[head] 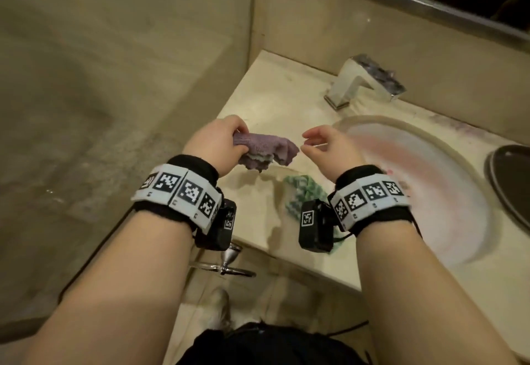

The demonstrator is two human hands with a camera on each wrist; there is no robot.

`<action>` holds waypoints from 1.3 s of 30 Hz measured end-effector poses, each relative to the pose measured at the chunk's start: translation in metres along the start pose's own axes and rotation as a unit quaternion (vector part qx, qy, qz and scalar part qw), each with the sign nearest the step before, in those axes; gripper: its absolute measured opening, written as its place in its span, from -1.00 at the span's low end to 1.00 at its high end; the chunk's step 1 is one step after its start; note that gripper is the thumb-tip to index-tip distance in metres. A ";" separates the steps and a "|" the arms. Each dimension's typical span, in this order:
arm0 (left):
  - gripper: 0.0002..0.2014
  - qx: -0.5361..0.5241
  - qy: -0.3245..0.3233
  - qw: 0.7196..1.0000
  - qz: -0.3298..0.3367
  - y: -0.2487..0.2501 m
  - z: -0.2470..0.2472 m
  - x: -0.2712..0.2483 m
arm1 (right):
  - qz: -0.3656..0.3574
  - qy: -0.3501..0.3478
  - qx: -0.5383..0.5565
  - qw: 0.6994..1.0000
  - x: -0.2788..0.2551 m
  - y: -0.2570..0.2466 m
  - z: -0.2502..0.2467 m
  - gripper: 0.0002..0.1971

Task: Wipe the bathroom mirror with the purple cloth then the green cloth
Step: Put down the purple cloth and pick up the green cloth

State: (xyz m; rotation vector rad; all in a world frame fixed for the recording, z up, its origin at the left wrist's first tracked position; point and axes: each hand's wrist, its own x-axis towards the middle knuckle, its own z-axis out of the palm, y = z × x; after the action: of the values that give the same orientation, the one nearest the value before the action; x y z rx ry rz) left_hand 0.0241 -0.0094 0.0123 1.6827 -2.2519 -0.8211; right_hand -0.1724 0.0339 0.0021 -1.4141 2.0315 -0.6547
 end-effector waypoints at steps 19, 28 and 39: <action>-0.69 0.023 -0.122 0.992 -0.007 0.010 0.053 0.020 | 0.133 -0.111 -0.117 0.978 -0.027 0.051 0.017 -0.48; -0.52 0.003 -0.246 0.969 -0.016 0.036 0.095 0.000 | 0.107 -0.091 -0.056 0.989 -0.037 0.065 0.012 -0.68; -0.72 0.010 -0.167 0.985 0.033 0.057 0.086 -0.006 | 0.067 -0.069 -0.023 0.995 -0.043 0.071 -0.004 -0.62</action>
State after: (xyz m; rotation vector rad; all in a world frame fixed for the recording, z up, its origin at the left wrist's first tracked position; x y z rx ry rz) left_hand -0.0617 0.0331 -0.0257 1.5661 -2.5210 -1.1434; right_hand -0.2101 0.0973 -0.0357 -1.2971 2.0228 -0.4423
